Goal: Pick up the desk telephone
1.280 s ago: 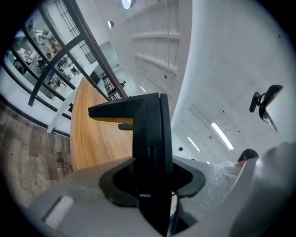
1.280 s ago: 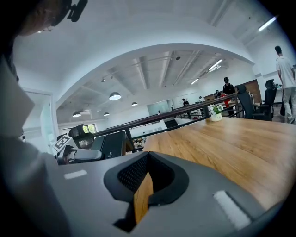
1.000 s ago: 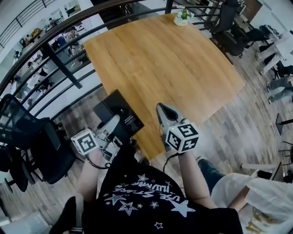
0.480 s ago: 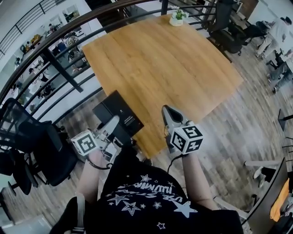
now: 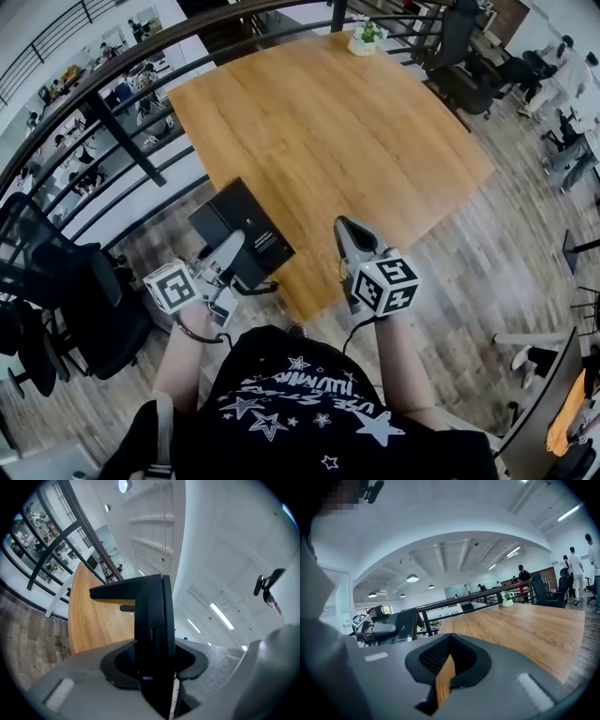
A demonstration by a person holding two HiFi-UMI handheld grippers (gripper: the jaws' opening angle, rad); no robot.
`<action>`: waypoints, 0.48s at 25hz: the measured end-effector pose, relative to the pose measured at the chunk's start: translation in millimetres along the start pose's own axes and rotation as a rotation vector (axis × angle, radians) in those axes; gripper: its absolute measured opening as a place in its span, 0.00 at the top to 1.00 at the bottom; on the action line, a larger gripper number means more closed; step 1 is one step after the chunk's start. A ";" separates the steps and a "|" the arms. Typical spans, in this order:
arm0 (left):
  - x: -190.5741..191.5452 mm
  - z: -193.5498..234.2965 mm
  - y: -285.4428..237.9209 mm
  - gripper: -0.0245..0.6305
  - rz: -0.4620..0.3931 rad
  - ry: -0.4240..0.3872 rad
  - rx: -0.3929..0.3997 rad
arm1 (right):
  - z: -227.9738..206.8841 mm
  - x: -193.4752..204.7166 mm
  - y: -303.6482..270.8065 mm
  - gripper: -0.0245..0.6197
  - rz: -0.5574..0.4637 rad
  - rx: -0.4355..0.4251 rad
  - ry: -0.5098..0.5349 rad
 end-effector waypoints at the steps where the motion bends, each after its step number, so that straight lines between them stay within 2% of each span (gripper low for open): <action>1: 0.5 1.1 2.2 0.70 0.000 0.007 -0.004 | 1.0 -0.3 -0.7 0.96 0.002 0.002 0.000; 8: -5.5 -16.3 27.3 0.70 0.006 -0.015 0.023 | 37.6 -0.2 -4.9 0.96 0.012 -0.026 0.022; 12: -1.5 -16.3 53.5 0.70 -0.003 0.028 0.006 | 62.9 1.1 -1.4 0.96 0.004 -0.030 0.022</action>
Point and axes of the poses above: the fingertips, and each gripper's own axes: y backward along the fingers, z to its left, x out of its underside, the point moved 3 cm from there along y, backward along the fingers, and after that the axes turned 9 degrees about x, right-handed, at the moved point
